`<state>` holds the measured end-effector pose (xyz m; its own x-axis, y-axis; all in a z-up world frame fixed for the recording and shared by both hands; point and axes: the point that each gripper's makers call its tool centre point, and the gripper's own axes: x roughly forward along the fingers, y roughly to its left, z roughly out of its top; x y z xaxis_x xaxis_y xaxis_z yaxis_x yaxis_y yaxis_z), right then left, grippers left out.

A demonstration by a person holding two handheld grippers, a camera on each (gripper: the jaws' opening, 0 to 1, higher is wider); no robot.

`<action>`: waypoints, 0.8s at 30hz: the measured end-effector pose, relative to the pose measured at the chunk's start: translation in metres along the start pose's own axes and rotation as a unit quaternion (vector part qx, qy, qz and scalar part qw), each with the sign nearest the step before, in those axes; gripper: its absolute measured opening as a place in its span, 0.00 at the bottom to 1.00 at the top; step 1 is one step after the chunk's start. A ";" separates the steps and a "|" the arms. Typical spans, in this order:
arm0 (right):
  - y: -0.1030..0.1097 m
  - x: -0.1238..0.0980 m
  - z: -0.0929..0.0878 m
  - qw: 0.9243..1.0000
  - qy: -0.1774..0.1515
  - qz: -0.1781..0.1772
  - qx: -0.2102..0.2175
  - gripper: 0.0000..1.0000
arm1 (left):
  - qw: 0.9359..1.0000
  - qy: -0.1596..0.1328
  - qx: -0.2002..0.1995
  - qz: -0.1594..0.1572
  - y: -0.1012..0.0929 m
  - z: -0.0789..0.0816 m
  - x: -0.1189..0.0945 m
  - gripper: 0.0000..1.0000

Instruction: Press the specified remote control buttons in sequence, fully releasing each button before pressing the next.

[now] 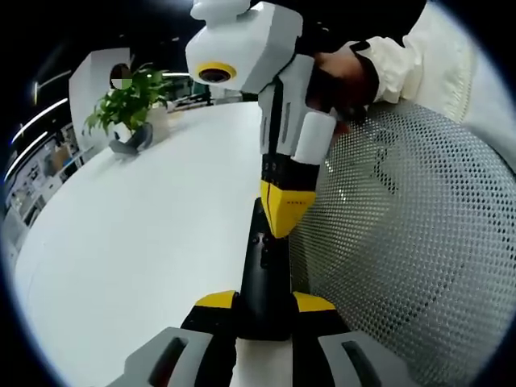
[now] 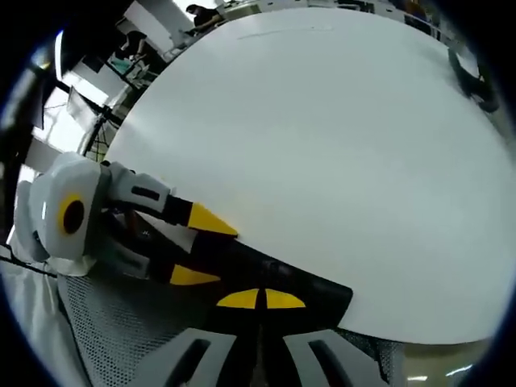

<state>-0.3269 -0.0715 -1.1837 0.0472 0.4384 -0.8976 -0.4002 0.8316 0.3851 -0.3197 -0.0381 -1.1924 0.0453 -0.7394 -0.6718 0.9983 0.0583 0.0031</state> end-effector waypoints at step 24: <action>0.000 0.004 -0.002 0.999 0.005 -0.012 -0.032 0.00 | 1.000 -0.002 0.004 0.000 0.000 0.000 0.000 0.25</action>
<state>-0.3282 -0.0703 -1.1877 0.0484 0.4153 -0.9084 -0.4564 0.8182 0.3498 -0.3202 -0.0380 -1.1922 0.0456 -0.7417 -0.6692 0.9985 0.0536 0.0087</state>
